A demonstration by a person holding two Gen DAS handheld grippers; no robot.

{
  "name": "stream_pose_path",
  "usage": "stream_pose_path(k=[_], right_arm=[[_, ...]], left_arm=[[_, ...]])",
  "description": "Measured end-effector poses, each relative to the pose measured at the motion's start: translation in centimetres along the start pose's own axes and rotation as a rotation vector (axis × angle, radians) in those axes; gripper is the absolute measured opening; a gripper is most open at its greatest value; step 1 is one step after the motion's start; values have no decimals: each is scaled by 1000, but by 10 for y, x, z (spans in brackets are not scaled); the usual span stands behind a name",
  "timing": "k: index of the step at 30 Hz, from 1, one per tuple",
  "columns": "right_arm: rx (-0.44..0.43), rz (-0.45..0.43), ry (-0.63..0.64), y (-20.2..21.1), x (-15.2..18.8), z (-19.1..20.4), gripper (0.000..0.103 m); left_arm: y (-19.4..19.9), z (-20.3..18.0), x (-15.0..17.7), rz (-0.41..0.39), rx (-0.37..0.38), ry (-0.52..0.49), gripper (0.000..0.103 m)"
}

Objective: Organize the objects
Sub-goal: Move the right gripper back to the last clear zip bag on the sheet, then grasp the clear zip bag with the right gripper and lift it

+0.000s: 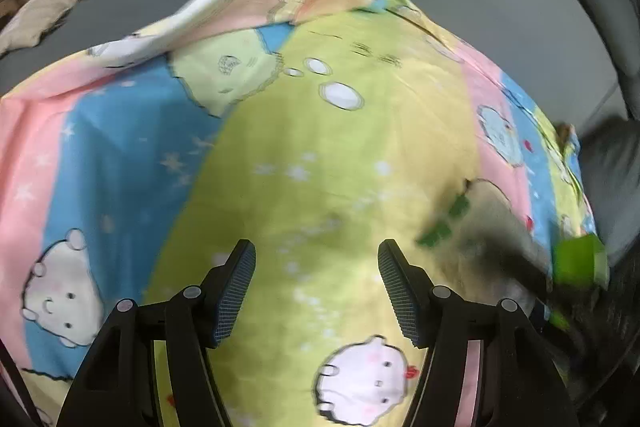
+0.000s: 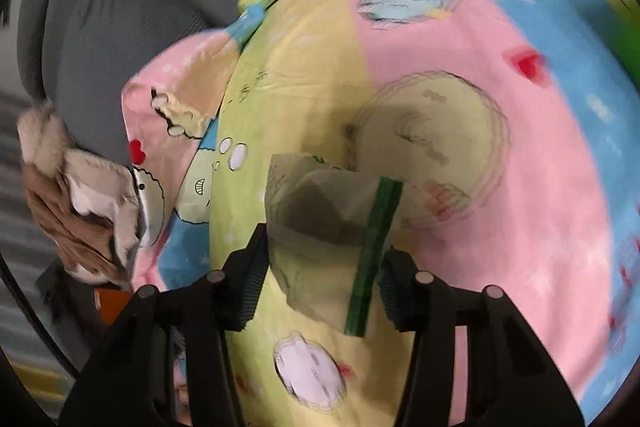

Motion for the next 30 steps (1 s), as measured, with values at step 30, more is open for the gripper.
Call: stream_pose_path(k=[30], right_arm=[[14, -212, 32, 85, -18, -60, 50]], left_arm=[[-7, -116, 81, 252, 275, -217, 64]])
Point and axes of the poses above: each gripper's, at about its wrist camera, not at the fingertips, and y roughly against the way its jaws point, z to its left, x to its underside, the point moved 10 cm from there along -y, roughly the way its jaws point, and after that the axes turned 3 degrees about -z, right-handed, at the moved point
